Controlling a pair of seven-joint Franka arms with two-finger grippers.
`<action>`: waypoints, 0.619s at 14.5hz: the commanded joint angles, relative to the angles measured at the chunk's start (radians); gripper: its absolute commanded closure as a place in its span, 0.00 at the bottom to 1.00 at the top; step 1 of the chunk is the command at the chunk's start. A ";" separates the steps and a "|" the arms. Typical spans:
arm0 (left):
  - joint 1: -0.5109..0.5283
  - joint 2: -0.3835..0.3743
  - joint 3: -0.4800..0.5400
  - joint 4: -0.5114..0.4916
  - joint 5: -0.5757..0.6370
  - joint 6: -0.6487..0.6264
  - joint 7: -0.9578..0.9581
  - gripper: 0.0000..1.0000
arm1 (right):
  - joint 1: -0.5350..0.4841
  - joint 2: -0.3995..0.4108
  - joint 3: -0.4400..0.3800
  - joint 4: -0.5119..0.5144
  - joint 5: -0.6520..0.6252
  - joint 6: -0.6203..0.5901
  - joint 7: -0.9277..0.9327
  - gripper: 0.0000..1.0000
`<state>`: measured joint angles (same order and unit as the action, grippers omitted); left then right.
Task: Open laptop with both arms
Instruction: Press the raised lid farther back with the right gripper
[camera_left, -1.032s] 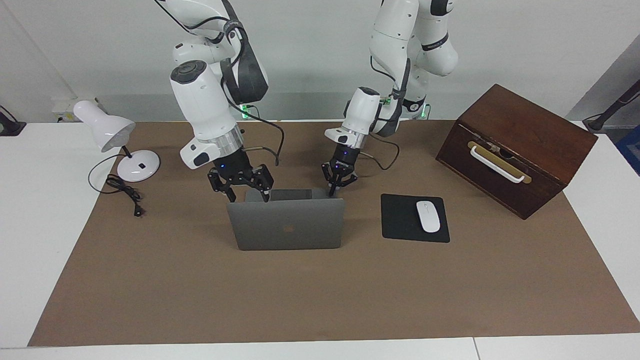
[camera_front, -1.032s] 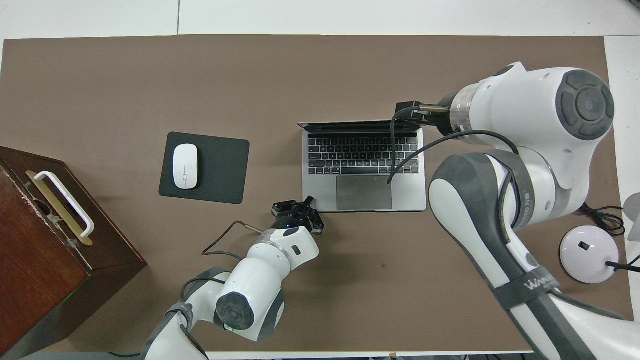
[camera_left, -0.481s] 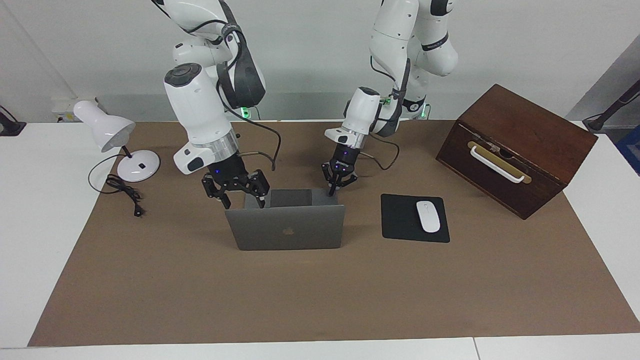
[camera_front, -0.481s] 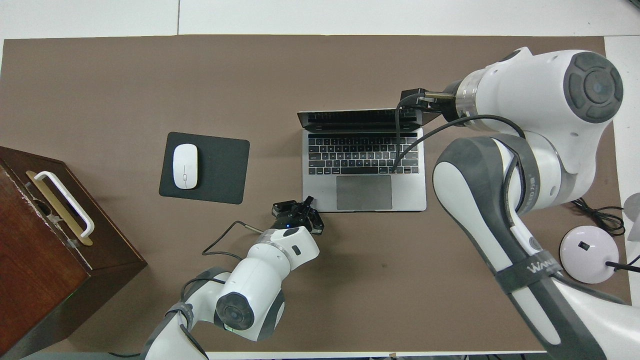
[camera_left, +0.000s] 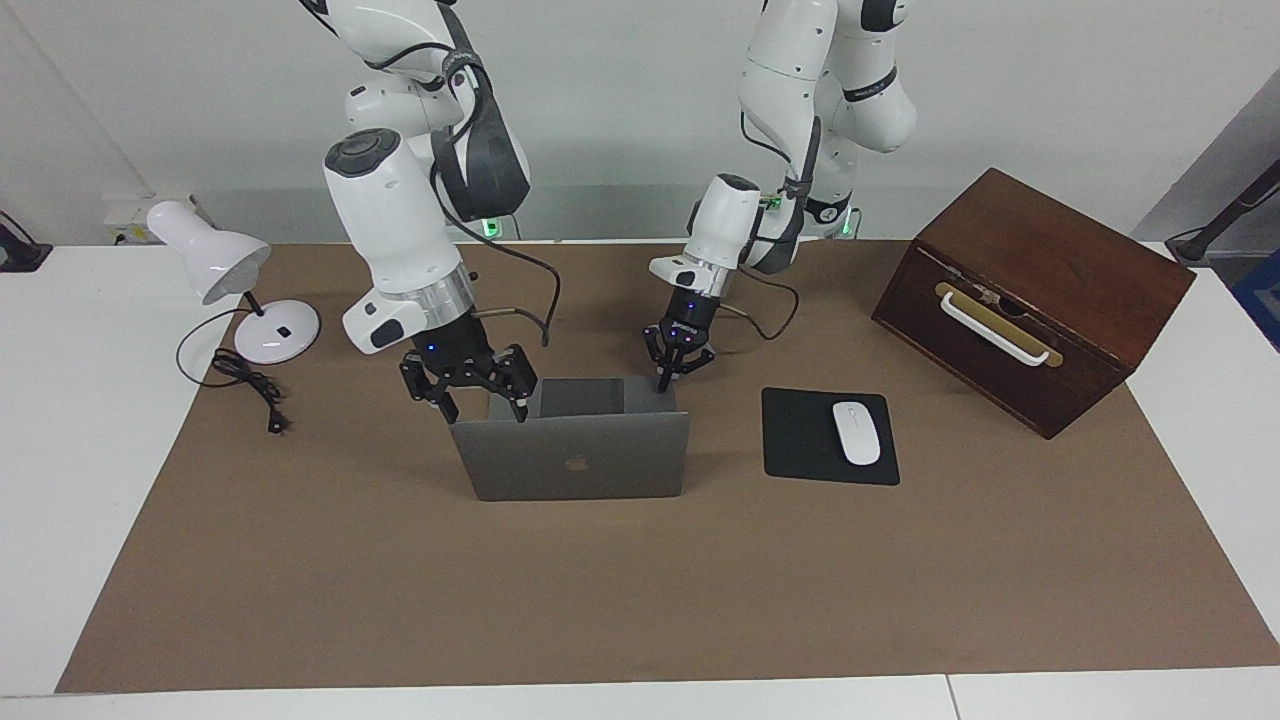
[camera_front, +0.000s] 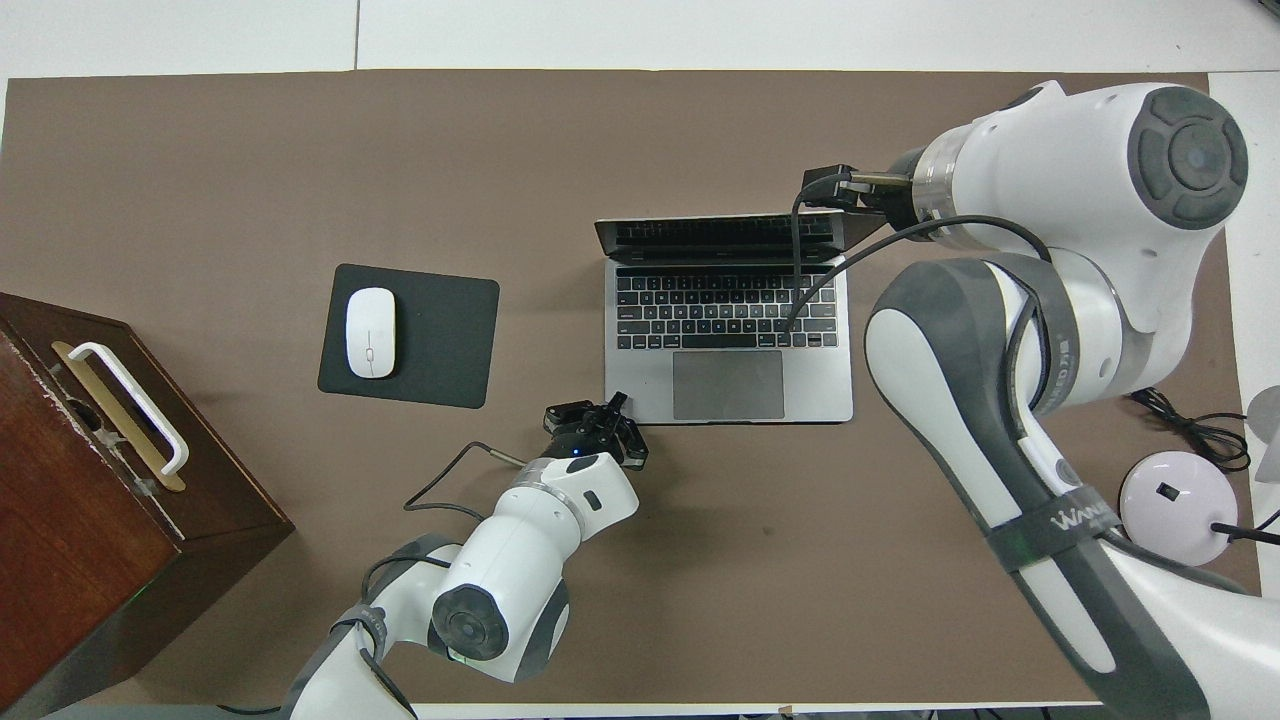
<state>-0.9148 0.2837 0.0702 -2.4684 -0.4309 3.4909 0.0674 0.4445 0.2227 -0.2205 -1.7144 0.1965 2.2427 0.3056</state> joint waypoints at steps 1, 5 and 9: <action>-0.009 0.045 0.010 0.019 -0.022 0.014 0.019 1.00 | -0.020 0.027 0.009 0.032 -0.020 -0.008 -0.033 0.00; -0.009 0.045 0.010 0.019 -0.022 0.014 0.019 1.00 | -0.026 0.032 0.009 0.032 -0.017 -0.005 -0.037 0.00; -0.009 0.043 0.010 0.019 -0.022 0.014 0.019 1.00 | -0.026 0.030 0.009 0.032 -0.008 -0.018 -0.037 0.00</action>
<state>-0.9148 0.2838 0.0701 -2.4684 -0.4309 3.4911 0.0674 0.4358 0.2341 -0.2204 -1.7056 0.1965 2.2422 0.2858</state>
